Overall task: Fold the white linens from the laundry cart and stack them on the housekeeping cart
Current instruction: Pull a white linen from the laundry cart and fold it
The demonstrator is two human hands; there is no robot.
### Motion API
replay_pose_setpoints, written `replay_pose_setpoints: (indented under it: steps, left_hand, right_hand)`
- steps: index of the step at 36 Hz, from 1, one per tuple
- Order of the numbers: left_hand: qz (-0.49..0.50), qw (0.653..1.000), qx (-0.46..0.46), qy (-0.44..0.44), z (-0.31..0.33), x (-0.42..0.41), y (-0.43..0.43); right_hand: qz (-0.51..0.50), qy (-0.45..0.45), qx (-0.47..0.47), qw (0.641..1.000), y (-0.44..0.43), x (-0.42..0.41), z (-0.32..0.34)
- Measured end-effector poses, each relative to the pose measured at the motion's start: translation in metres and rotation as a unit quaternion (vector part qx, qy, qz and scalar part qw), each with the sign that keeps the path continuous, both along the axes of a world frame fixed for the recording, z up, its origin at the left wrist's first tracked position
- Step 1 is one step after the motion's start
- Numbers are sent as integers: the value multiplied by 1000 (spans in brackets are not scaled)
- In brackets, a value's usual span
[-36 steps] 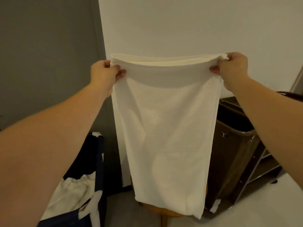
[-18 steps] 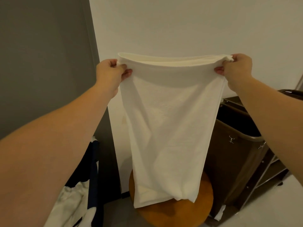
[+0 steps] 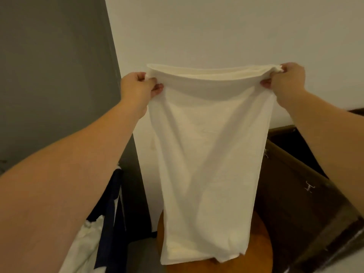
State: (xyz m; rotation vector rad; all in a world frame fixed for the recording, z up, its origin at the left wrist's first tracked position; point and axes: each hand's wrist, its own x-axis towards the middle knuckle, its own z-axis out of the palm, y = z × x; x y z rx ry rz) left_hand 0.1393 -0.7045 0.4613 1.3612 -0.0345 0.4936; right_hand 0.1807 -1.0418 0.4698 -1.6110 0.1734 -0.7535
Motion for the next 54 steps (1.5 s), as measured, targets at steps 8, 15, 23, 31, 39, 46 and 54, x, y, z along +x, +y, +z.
replay_pose_setpoints:
  steps: [8, 15, 23, 31, 39, 46, 54]
  left_hand:
    - [69, 995, 19, 68, -53, 104, -21]
    - [101, 985, 32, 139, -130, 176, -26]
    - [91, 971, 50, 215, -233, 196, -8]
    - [56, 948, 114, 291, -315, 136, -12]
    - [-20, 891, 215, 400, -395, 58, -8]
    - [-63, 846, 238, 473, -454, 7, -9]
    - [-60, 820, 254, 509, -488, 2, -9]
  right_hand:
    - [51, 76, 0, 996, -14, 142, -67]
    - [100, 140, -18, 985, -11, 226, -147]
    - [123, 234, -44, 963, -13, 218, -233]
    - [105, 336, -23, 936, -18, 127, -315]
    - [92, 432, -102, 892, -15, 27, -408]
    - [94, 483, -90, 866, -18, -29, -459]
    - [132, 526, -237, 806, -19, -33, -497]
